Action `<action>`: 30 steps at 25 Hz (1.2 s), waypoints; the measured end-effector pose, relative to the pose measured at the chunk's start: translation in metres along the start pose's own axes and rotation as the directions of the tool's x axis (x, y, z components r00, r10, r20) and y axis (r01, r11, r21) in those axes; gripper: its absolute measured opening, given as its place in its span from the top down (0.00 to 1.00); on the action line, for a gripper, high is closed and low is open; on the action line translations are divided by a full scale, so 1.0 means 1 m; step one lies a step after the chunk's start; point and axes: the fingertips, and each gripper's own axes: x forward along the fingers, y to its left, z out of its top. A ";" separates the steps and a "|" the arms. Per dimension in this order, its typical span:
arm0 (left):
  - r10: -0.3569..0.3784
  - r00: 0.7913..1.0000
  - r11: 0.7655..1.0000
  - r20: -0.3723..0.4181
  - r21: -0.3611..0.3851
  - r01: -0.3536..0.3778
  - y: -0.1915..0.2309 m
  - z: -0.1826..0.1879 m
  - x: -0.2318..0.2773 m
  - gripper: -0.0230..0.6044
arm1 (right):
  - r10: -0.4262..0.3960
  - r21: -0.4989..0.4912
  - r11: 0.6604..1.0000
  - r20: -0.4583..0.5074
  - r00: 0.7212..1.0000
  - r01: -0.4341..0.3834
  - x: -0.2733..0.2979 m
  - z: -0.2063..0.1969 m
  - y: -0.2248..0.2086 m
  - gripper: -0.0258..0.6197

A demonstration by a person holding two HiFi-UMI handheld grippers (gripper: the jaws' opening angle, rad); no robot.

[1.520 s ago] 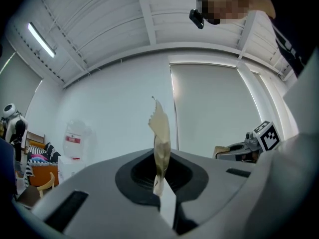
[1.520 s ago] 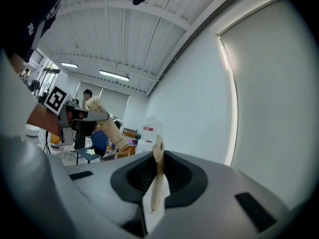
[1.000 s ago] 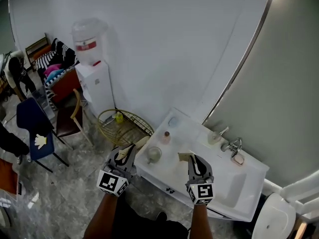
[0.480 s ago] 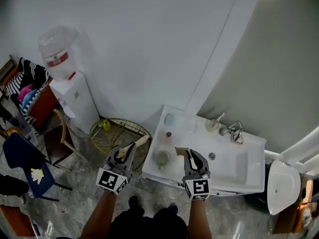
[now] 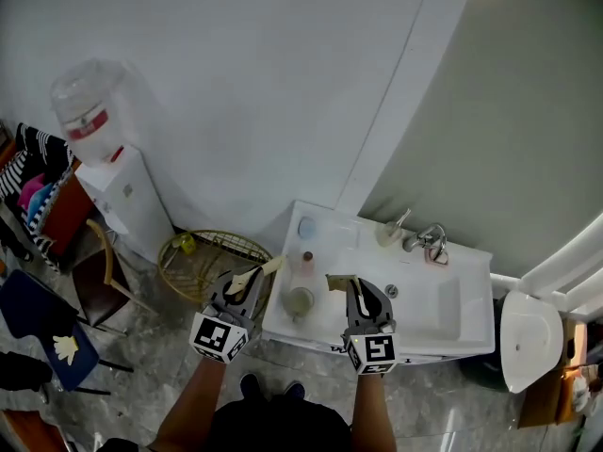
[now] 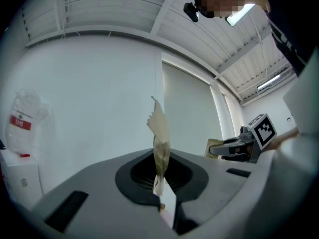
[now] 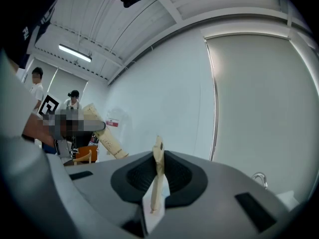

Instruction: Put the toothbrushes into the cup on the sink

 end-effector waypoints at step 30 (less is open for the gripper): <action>0.037 0.998 0.998 -0.041 -0.046 -0.039 -0.015 -0.100 -0.010 0.92 | 0.110 0.057 0.993 -0.043 0.993 -0.108 0.018 -0.101 0.043 0.88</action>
